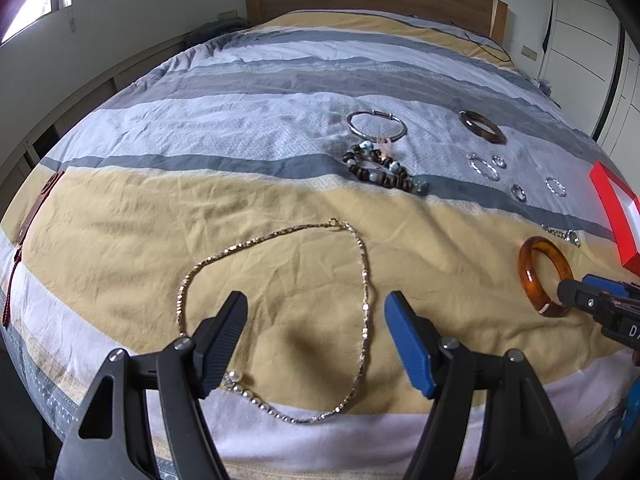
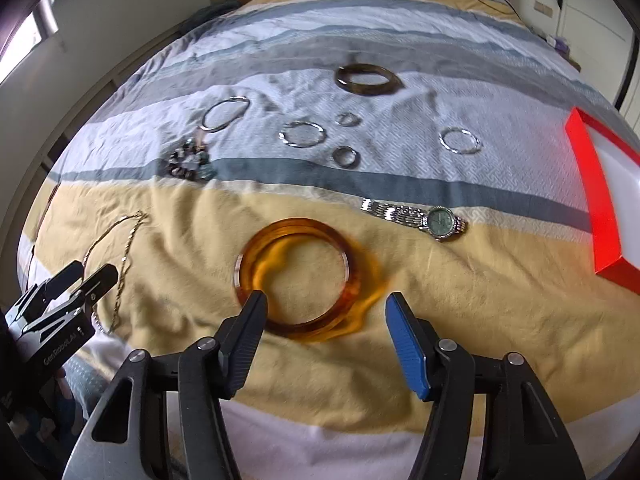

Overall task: Organize jewelry
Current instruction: 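Grasp the amber bangle with the right tool while the left tool grasps the gold chain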

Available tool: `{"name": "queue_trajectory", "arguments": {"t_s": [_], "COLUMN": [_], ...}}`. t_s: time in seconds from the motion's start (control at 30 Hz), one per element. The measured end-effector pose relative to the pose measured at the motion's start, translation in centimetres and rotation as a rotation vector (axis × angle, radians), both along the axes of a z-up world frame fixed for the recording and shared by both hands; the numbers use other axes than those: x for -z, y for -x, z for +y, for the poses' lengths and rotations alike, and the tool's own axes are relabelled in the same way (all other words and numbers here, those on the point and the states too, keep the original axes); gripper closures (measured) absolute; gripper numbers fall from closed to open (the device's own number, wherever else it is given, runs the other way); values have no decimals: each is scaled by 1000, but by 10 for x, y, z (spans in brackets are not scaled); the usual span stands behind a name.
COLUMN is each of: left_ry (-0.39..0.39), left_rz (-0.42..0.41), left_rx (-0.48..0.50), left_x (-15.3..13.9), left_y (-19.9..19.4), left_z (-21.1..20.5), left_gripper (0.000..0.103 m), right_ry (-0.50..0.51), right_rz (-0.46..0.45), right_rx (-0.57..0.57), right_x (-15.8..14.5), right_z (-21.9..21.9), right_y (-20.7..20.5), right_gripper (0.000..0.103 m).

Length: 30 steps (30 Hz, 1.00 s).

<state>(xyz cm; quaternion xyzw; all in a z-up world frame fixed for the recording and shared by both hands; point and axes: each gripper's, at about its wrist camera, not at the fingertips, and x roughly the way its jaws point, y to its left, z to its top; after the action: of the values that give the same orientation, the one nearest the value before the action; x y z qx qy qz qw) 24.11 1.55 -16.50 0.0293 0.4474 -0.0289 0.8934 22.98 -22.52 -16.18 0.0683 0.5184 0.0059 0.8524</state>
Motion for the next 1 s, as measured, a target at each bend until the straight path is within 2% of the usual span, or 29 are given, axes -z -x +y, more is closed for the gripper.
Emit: {"name": "queue_trajectory", "arguments": {"t_s": [0.1, 0.2, 0.27, 0.3, 0.33, 0.37, 0.4, 0.43, 0.5, 0.57, 0.7, 1.0], "left_ry": [-27, -51, -55, -58, -59, -57, -54, -45, -13, 46, 142, 184], "left_rz": [25, 52, 64, 68, 70, 75, 80, 84, 94, 104, 105, -13], "left_rx": [19, 37, 52, 62, 72, 83, 88, 91, 85, 72, 60, 83], "left_x": [10, 20, 24, 25, 26, 26, 26, 26, 24, 19, 1, -73], "left_y": [-9, -16, -20, -22, -24, -26, -28, -29, -30, -28, -12, 38], "left_z": [-9, -15, -19, -21, -23, -26, -27, -27, -25, -19, -11, -19], "left_gripper": [36, 44, 56, 67, 73, 86, 95, 99, 101, 101, 101, 101], "right_ry": [-23, -61, -74, -77, -72, -64, -57, -52, -35, -38, -40, 17], "right_rz": [25, 30, 29, 29, 27, 25, 23, 18, 9, 8, -5, -156], "right_rx": [25, 29, 20, 13, -3, -15, -28, -39, -52, -50, -34, -22], "right_x": [14, 25, 30, 32, 35, 37, 40, 42, 41, 40, 27, -50], "right_z": [-10, -15, -15, -14, -12, -9, -8, -8, -7, -11, -17, -23], "right_y": [-10, -18, -24, -27, -30, -32, -33, -34, -34, -32, -16, 43], "right_gripper": [53, 59, 62, 64, 65, 67, 70, 72, 85, 91, 93, 93]}}
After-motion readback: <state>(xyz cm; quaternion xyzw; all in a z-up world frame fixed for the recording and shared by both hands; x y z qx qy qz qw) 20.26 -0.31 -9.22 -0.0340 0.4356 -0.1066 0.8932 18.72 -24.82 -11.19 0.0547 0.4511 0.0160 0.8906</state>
